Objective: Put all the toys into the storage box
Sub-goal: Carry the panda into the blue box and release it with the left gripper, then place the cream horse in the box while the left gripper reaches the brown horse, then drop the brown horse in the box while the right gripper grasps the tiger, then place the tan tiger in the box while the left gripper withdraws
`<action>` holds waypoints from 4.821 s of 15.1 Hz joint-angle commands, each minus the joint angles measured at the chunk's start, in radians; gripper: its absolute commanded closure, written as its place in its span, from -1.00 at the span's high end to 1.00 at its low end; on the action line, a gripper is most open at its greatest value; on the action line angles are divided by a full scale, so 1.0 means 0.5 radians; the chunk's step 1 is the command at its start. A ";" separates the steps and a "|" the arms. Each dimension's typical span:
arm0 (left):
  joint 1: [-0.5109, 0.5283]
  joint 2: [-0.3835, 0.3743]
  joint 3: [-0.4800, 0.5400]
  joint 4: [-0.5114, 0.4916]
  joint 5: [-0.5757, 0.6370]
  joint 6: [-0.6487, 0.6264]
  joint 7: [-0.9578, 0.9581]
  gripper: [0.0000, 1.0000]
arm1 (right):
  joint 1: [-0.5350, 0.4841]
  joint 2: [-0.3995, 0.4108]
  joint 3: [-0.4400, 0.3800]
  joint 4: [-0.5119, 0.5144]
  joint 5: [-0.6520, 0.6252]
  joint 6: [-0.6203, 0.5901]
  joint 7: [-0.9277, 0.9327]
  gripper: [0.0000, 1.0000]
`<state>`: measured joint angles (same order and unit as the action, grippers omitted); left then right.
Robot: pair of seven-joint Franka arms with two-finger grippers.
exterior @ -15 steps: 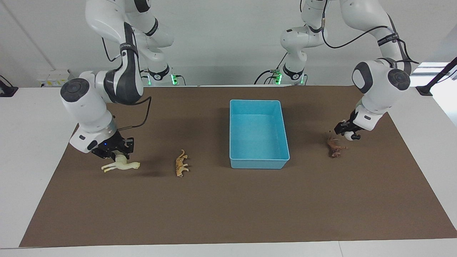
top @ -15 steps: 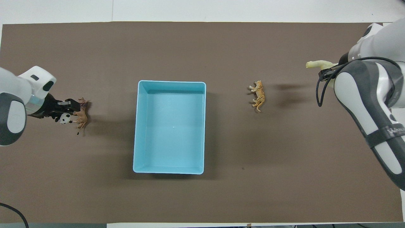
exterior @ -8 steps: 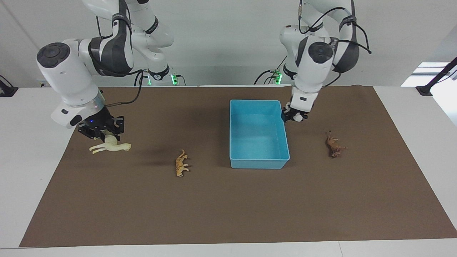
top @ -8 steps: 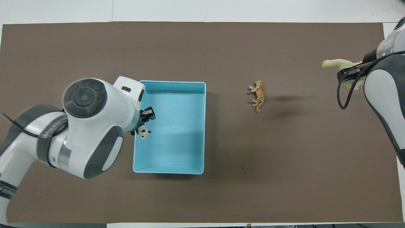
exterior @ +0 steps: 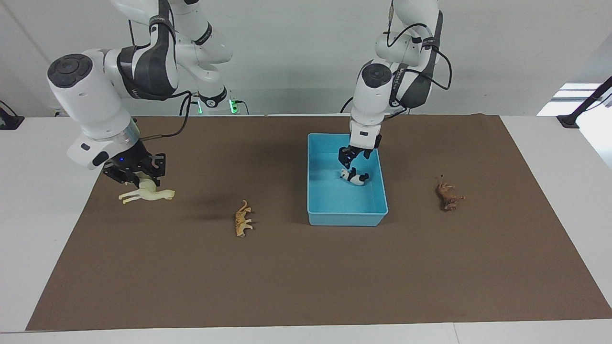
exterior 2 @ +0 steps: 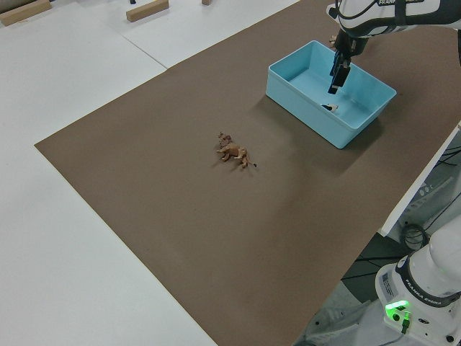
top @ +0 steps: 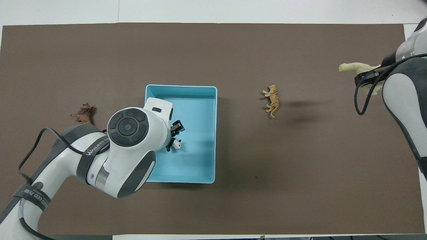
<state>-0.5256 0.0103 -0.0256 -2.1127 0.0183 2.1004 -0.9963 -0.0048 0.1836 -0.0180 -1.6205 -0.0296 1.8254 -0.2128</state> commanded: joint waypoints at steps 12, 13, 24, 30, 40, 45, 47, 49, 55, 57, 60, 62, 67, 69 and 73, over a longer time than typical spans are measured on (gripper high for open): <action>1.115 0.185 0.008 -0.017 0.249 0.416 1.802 1.00 | 1.267 0.399 0.033 0.342 -0.011 0.190 1.735 -1.00; 1.167 0.221 0.008 -0.018 0.246 0.502 1.878 1.00 | 1.325 0.470 0.030 0.351 -0.020 0.206 1.787 -1.00; 1.202 0.430 0.008 -0.106 0.249 0.763 1.898 1.00 | 1.562 0.759 0.018 0.520 -0.104 0.200 2.236 1.00; 1.198 0.467 0.008 -0.107 0.252 0.769 1.891 1.00 | 1.281 0.498 0.008 0.471 -0.091 -0.018 2.126 1.00; 1.156 0.452 -0.007 0.144 0.249 0.399 1.665 -0.61 | 0.537 0.351 0.011 -0.240 0.056 0.717 1.156 1.00; 0.807 0.385 -0.032 0.519 0.185 -0.273 1.150 -0.61 | 0.537 0.384 0.014 -0.403 0.059 0.935 1.015 1.00; 0.604 0.317 -0.044 0.547 0.105 -0.405 0.841 -0.61 | 0.540 0.378 0.011 -0.486 0.059 1.009 0.987 1.00; 0.420 0.292 -0.047 0.541 0.074 -0.397 0.482 -0.60 | 0.537 0.384 0.011 -0.560 0.059 1.135 0.950 1.00; 0.125 0.200 -0.044 0.277 0.071 -0.050 0.039 1.00 | 0.559 0.461 0.011 -0.576 0.059 1.279 0.950 1.00; 0.140 0.200 -0.041 0.298 0.071 -0.114 0.041 1.00 | 0.559 0.495 0.011 -0.603 0.056 1.377 0.944 1.00; 0.268 0.090 -0.010 0.308 0.074 -0.215 0.118 1.00 | 0.537 0.519 0.011 -0.600 0.053 1.427 0.868 0.72; 0.461 0.004 -0.013 0.314 0.071 -0.316 0.475 1.00 | 0.531 0.522 0.011 -0.594 0.056 1.436 0.867 -0.88; 0.707 0.025 -0.007 0.540 0.065 -0.678 1.222 1.00 | 0.577 0.513 0.011 -0.472 0.053 1.228 0.913 -1.00; 0.775 0.062 -0.007 0.614 0.065 -0.734 1.323 1.00 | 0.629 0.532 0.014 -0.252 0.056 0.962 0.965 -1.00; 0.910 0.191 -0.028 0.875 0.062 -0.927 1.670 1.00 | 0.868 0.712 0.014 0.374 0.050 0.409 1.351 -1.00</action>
<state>-0.1186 0.0436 -0.0216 -1.7702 0.0587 1.7048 -0.2404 0.3771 0.4559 -0.0098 -1.6209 -0.0136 2.1476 0.3735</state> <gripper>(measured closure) 0.000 0.833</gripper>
